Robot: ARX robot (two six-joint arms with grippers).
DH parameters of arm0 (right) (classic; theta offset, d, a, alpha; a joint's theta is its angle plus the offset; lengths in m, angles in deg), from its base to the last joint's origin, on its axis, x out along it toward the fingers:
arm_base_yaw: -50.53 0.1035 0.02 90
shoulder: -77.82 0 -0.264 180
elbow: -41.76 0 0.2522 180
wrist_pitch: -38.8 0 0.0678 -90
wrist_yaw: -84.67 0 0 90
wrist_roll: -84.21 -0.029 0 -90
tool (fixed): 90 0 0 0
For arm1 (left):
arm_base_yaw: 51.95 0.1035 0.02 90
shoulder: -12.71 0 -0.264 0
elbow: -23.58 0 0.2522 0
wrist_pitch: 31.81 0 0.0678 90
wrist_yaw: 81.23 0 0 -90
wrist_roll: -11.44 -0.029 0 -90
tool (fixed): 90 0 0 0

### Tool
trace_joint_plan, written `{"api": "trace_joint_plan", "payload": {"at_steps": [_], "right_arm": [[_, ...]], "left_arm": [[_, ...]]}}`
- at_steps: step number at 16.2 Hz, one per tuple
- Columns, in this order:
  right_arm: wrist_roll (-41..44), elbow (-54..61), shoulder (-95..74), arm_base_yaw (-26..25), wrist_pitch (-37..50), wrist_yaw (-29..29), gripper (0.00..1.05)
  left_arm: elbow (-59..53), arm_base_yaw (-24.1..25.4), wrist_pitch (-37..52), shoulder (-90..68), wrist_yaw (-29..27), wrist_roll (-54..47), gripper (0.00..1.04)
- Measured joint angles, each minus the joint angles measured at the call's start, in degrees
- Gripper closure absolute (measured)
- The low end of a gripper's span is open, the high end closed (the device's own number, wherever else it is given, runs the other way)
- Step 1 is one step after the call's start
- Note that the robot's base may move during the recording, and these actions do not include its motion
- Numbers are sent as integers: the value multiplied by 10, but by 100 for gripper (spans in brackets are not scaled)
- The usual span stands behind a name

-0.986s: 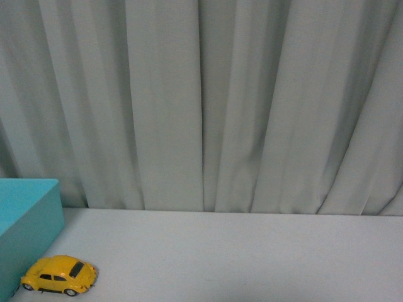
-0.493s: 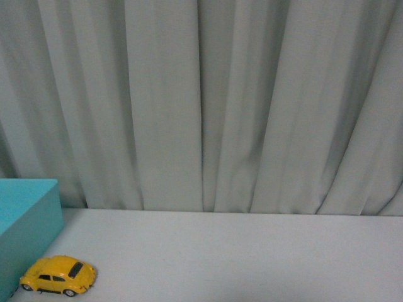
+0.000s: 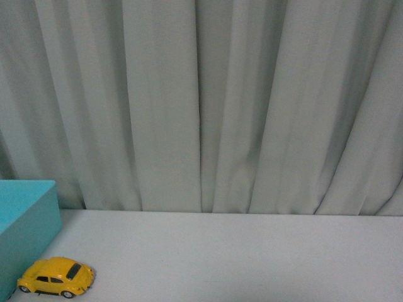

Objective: Wind up and store yellow beetle toy

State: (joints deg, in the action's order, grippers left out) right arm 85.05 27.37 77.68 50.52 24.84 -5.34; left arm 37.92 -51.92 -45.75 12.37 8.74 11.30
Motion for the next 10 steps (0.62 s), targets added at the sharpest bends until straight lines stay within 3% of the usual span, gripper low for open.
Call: {"api": "trace_joint_plan", "payload": {"at_steps": [1,2,3,4,10], "right_arm": [[0,0,0,0,0,0,15],[0,0,0,0,0,0,5],[0,0,0,0,0,-1,7],[0,0,0,0,0,-1,7],[0,0,0,0,0,1,7]], "left_arm": [[0,0,0,0,0,0,7],[1,-2,-10,-2,-5,6,7],[56,-43,-144,-67,-92,76,7],[78,-60,-178,-105,-124,117,7],[150,-92,-226,-215,-205,244,7]]}}
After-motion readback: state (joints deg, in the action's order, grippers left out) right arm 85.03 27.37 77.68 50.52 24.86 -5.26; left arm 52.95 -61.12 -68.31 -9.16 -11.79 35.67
